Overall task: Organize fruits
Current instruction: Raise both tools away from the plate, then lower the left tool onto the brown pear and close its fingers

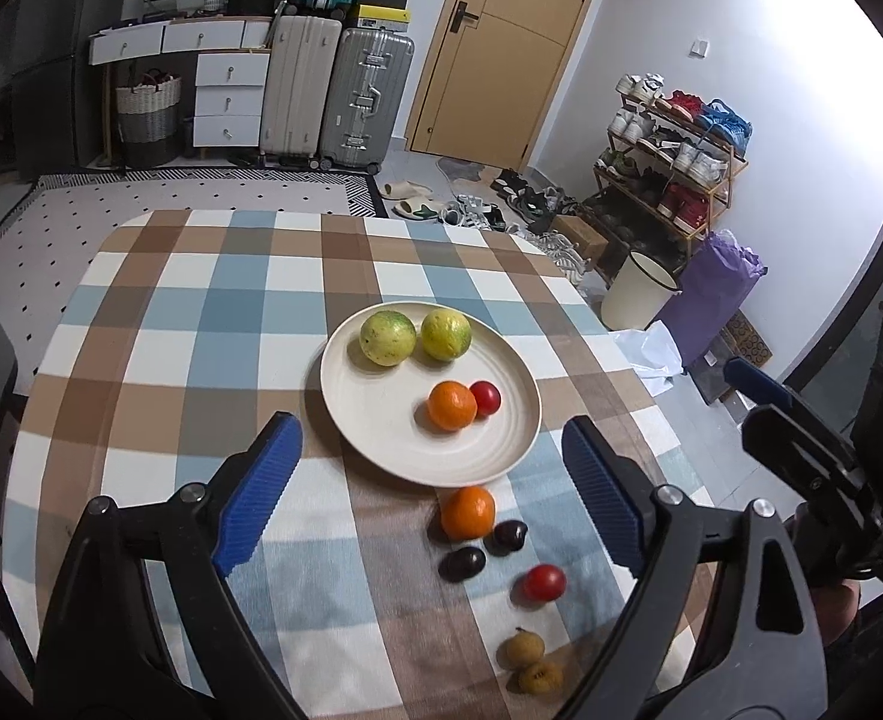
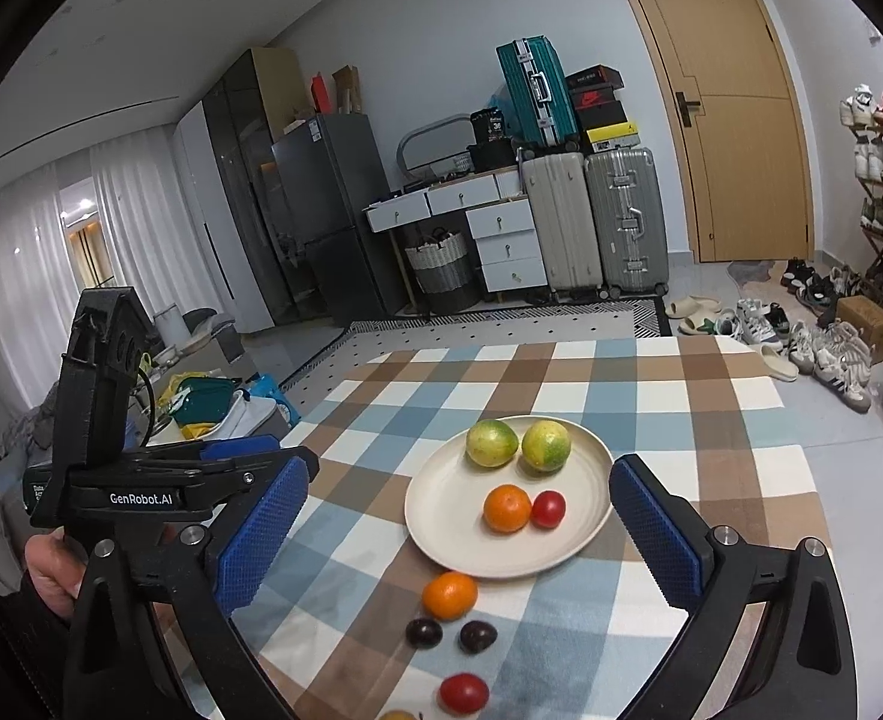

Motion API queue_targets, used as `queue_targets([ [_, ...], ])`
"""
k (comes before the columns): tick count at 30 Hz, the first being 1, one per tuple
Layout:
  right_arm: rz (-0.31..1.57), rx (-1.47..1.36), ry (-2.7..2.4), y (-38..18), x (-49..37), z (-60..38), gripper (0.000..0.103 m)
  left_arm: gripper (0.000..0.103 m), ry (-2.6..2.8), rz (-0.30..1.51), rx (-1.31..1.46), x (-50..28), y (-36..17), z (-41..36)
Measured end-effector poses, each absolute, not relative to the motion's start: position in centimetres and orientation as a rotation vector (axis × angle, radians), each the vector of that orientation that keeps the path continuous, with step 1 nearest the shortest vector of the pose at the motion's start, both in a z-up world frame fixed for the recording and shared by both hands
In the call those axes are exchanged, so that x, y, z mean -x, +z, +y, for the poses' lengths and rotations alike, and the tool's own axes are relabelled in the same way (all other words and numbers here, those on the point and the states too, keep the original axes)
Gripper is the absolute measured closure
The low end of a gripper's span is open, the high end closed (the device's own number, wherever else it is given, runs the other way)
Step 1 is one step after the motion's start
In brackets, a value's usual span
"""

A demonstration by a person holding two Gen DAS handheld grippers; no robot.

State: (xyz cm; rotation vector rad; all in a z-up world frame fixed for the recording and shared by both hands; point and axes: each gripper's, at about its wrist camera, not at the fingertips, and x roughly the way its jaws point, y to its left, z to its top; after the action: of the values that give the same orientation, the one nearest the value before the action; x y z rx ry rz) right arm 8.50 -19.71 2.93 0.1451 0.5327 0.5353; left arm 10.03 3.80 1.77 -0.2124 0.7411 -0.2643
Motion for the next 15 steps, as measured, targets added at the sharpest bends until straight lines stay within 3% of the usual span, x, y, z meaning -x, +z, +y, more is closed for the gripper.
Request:
queue_targets([
  [5,0.519,-0.126,0.511,3.4,-6.4,-20.5,0.001,0.013,-0.252,0.73,0.206,-7.6,1.8,3.6],
  [8,0.517,-0.121,0.503,3.3,-5.4,-20.7,0.001,0.001,-0.238,0.719,0.203,-6.5,1.5,3.4],
  [15,0.514,-0.108,0.49,2.7,-2.8,-21.0,0.0,0.001,-0.233,0.721,0.183,-3.7,0.3,2.9],
])
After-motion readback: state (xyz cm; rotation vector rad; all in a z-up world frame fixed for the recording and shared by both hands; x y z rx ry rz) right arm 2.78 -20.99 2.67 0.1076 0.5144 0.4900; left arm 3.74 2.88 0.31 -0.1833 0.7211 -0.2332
